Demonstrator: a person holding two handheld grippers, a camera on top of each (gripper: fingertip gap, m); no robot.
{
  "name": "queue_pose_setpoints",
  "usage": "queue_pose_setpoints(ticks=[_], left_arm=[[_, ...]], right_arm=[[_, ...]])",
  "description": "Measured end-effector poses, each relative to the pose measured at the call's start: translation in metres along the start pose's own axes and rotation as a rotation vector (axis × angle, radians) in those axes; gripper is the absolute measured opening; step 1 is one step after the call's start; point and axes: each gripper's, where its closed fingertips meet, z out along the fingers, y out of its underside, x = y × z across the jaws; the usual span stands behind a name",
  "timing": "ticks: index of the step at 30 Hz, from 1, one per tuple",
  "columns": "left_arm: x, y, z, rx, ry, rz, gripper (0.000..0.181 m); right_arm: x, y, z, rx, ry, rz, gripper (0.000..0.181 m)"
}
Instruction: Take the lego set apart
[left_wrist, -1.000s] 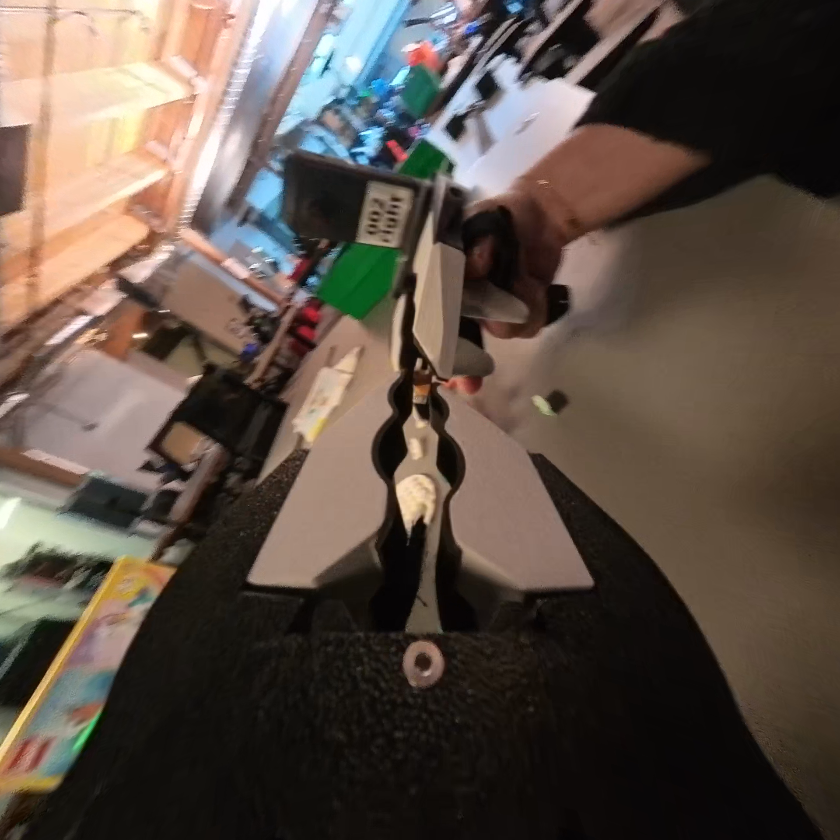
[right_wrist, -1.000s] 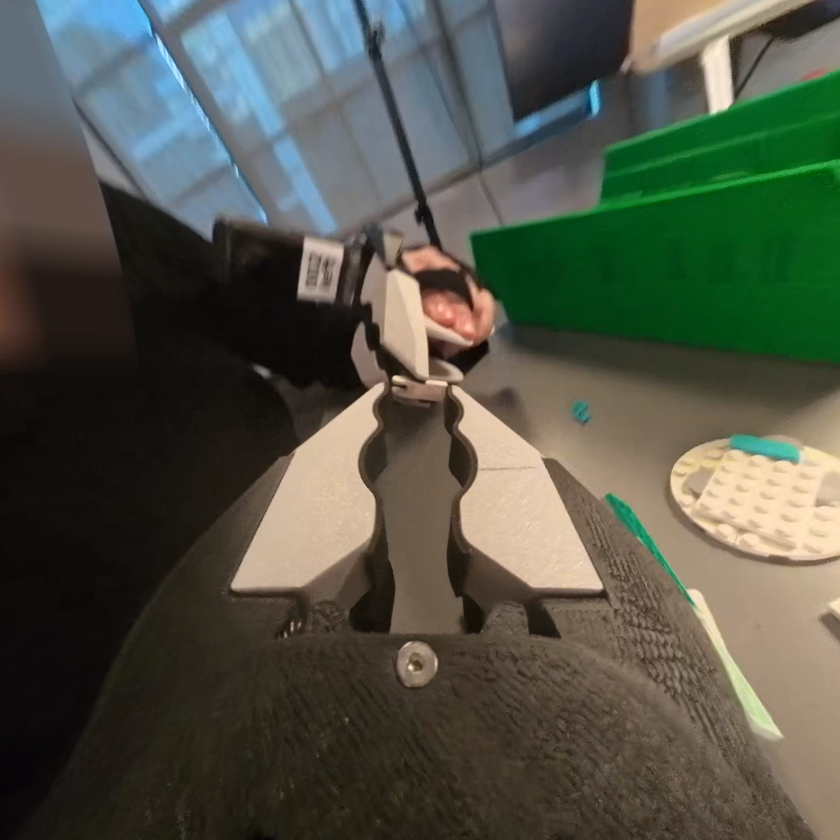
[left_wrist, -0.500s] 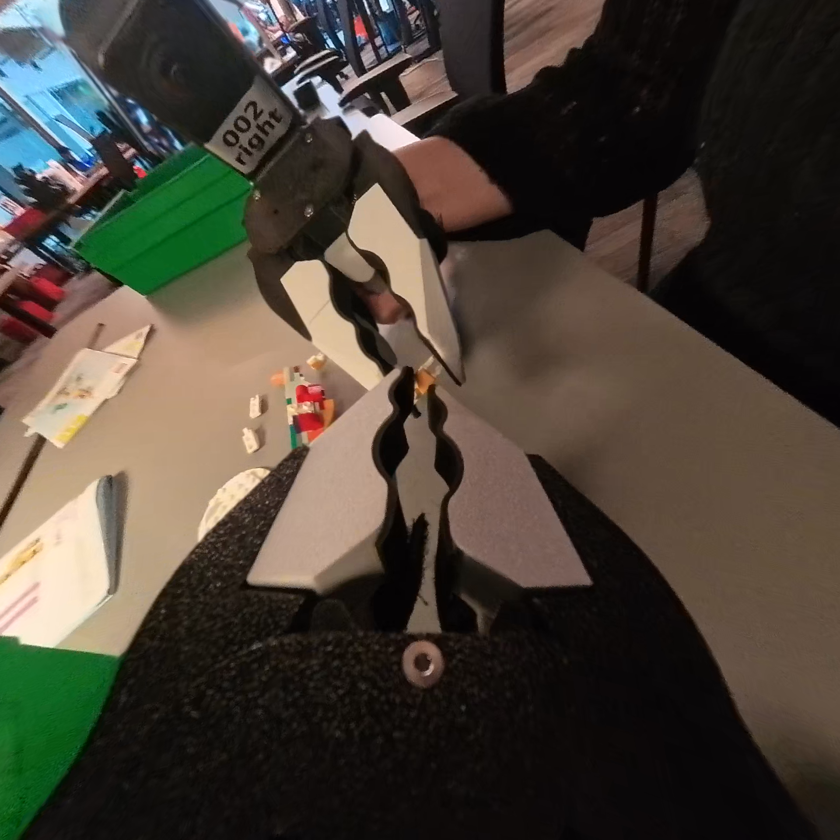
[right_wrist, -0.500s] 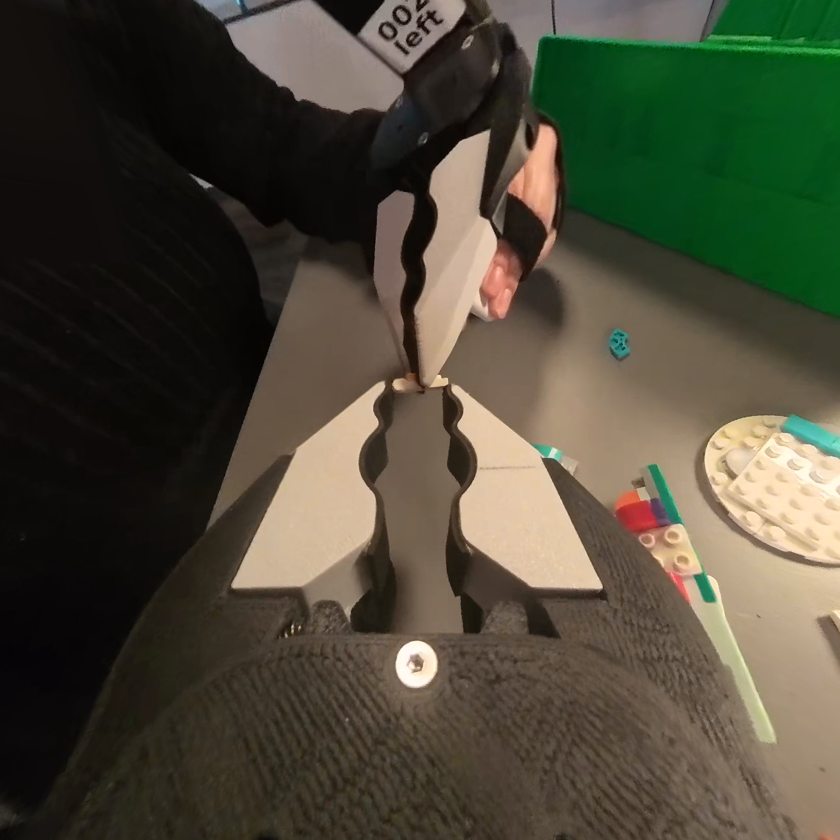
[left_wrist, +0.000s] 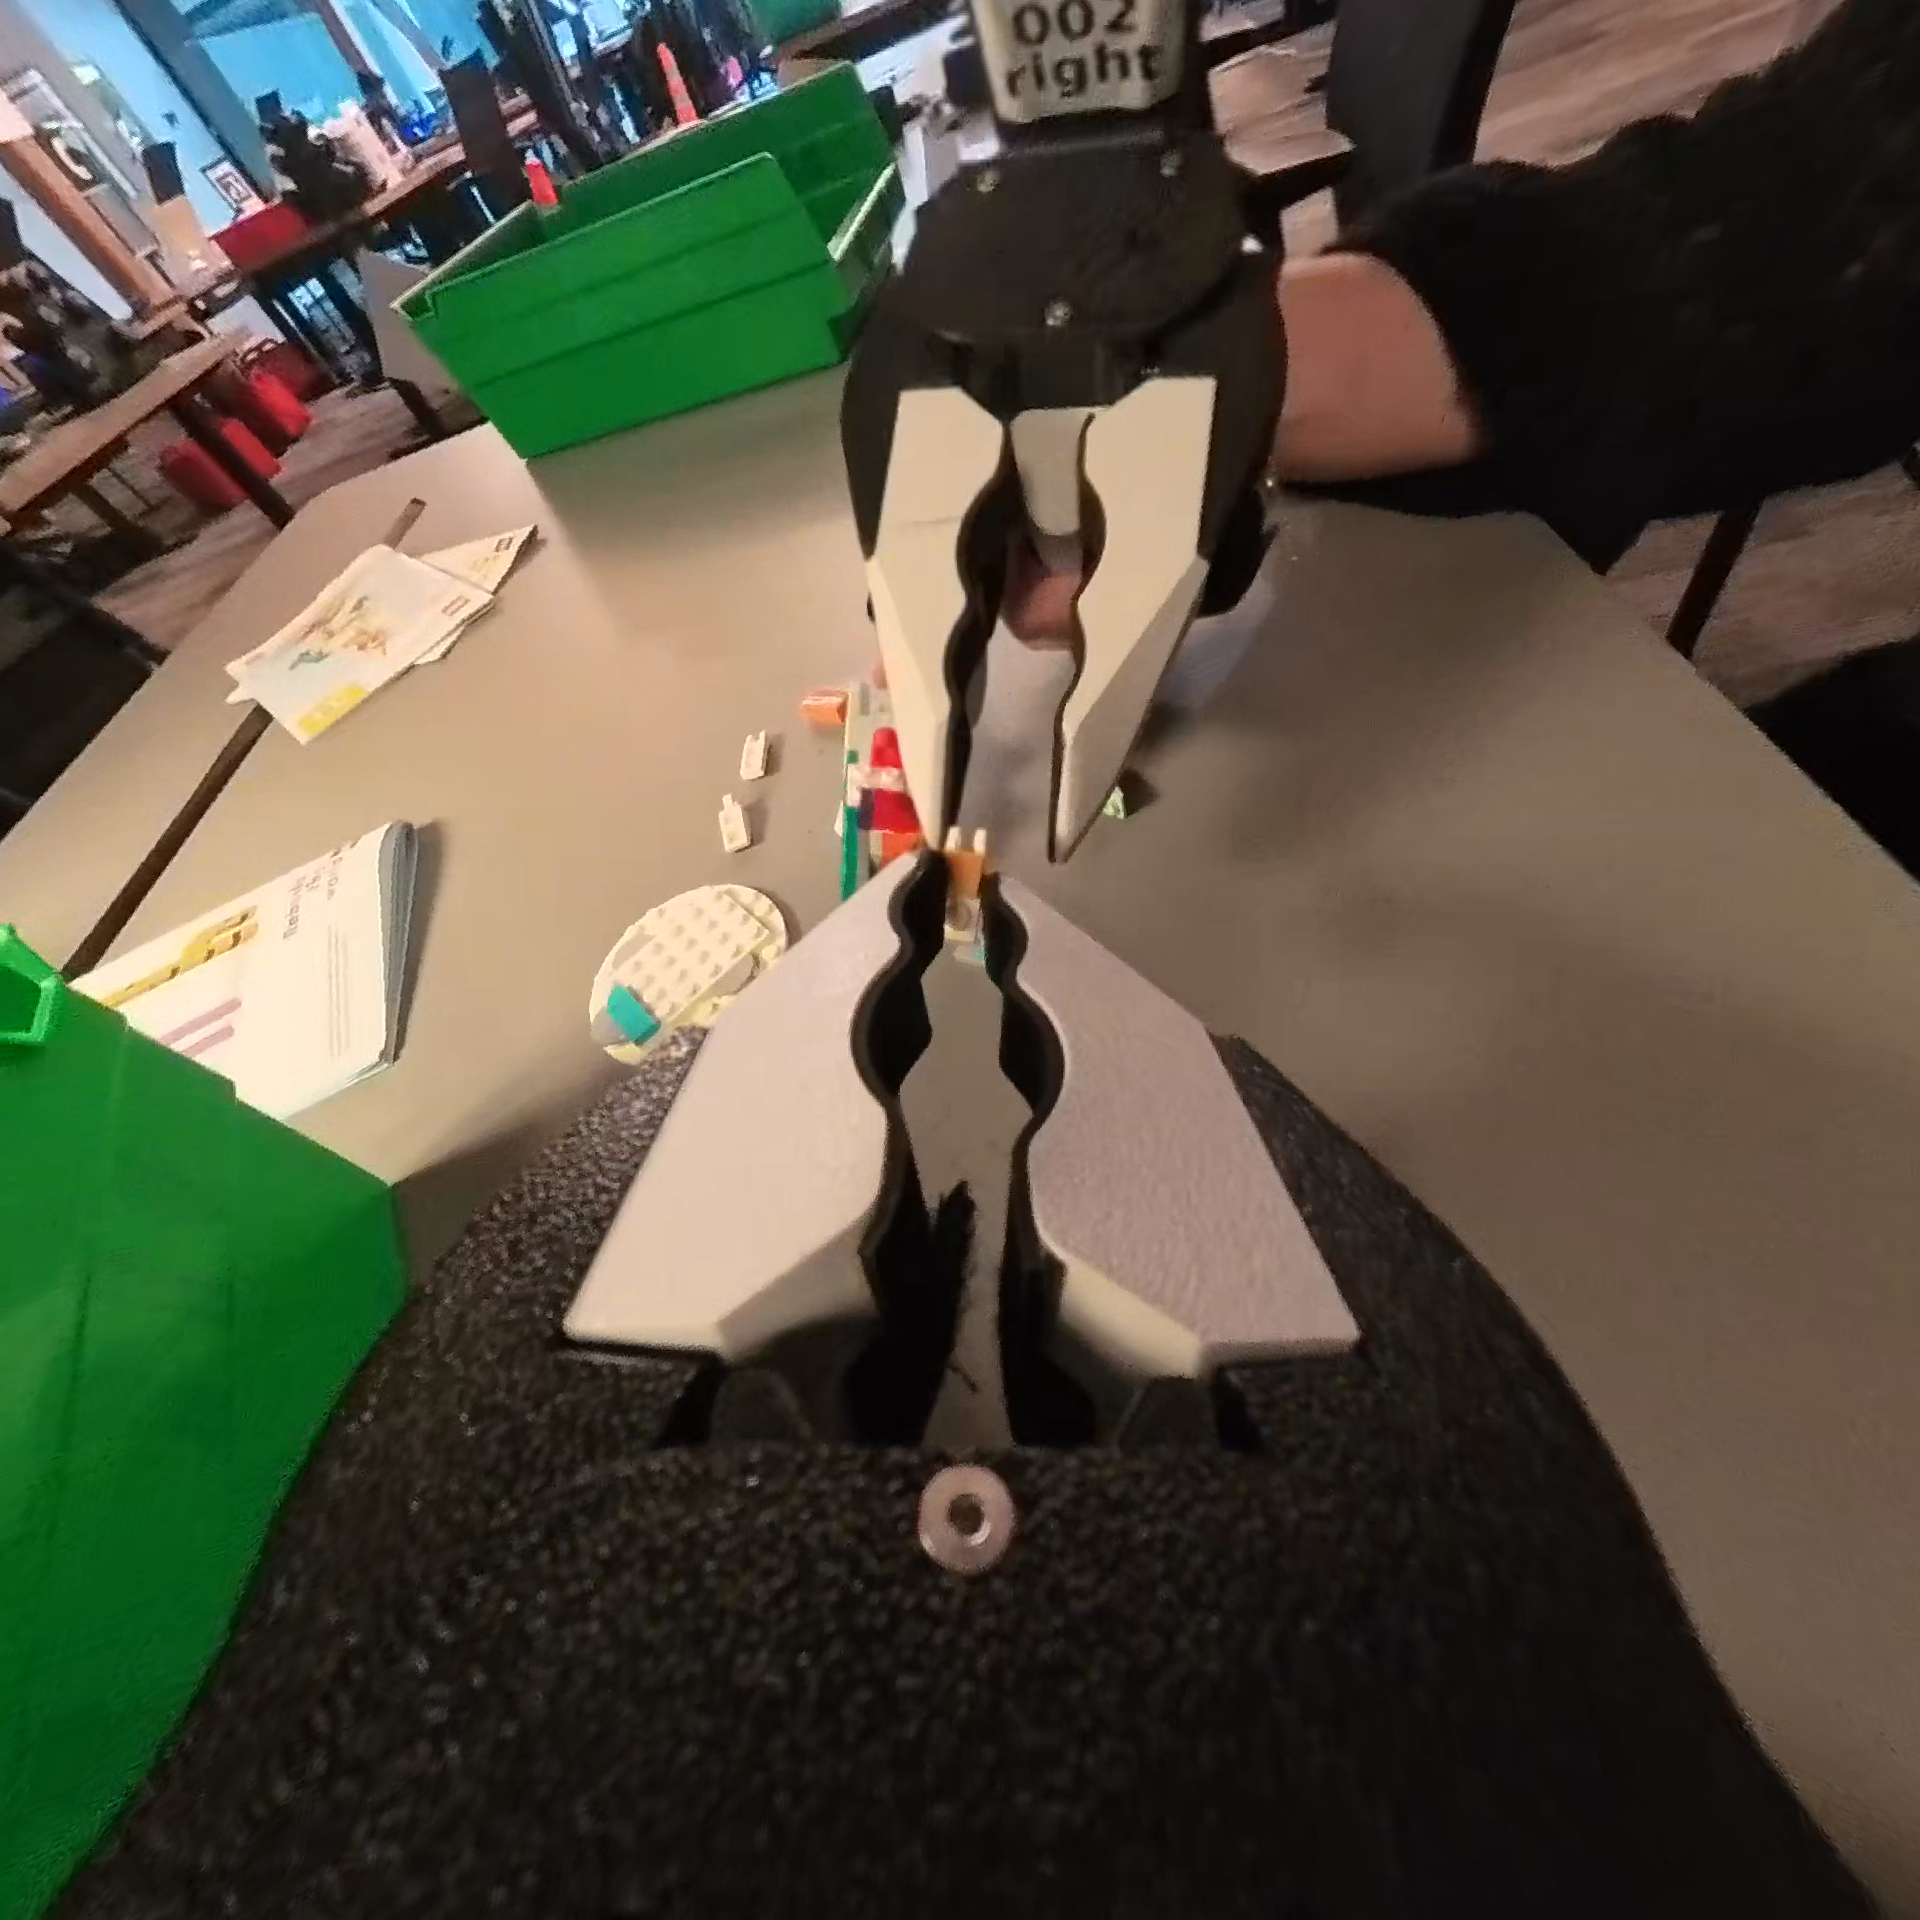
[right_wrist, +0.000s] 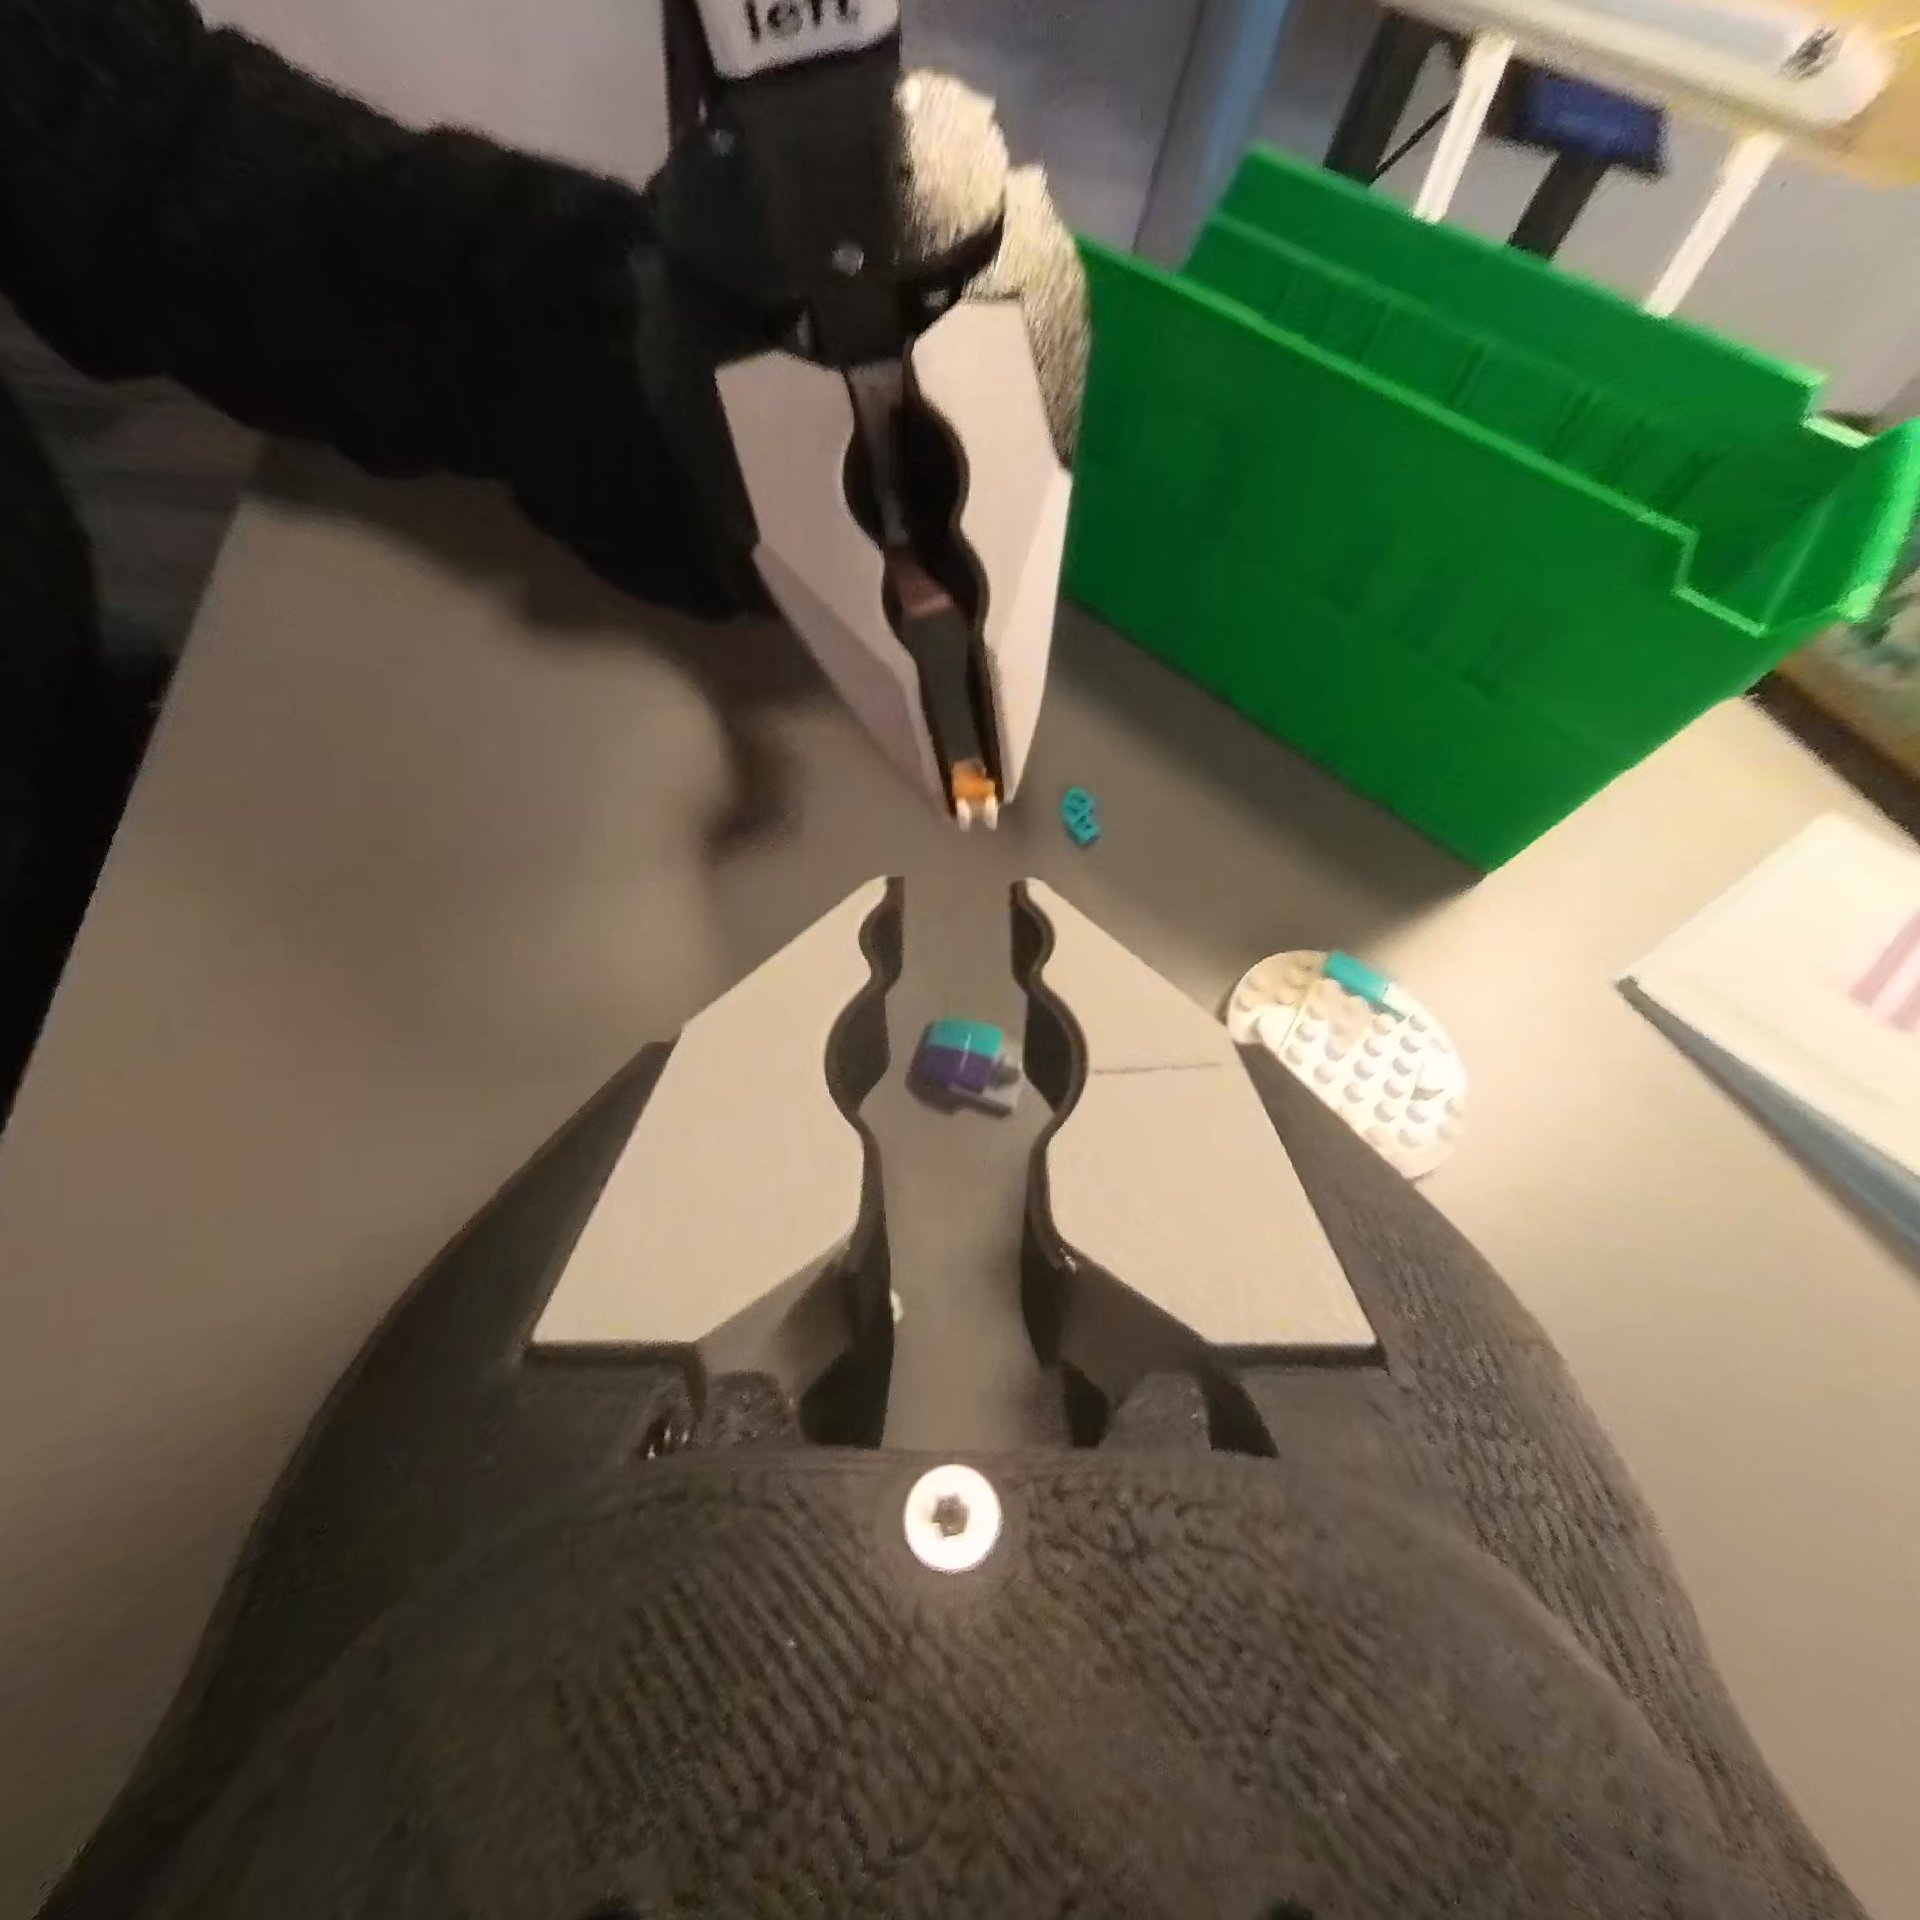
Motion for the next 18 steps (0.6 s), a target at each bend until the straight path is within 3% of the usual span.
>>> queue_pose_setpoints(ticks=[8, 18], left_arm=[[-0.011, -0.005, 0.000, -0.013, -0.158, 0.196, 0.005], [0.001, -0.004, 0.004, 0.007, -0.061, 0.119, 0.006]], right_arm=[[0.011, -0.018, 0.000, 0.131, -0.027, 0.315, 0.013], [0.001, -0.013, 0.002, 0.062, 0.011, 0.060, 0.006]])
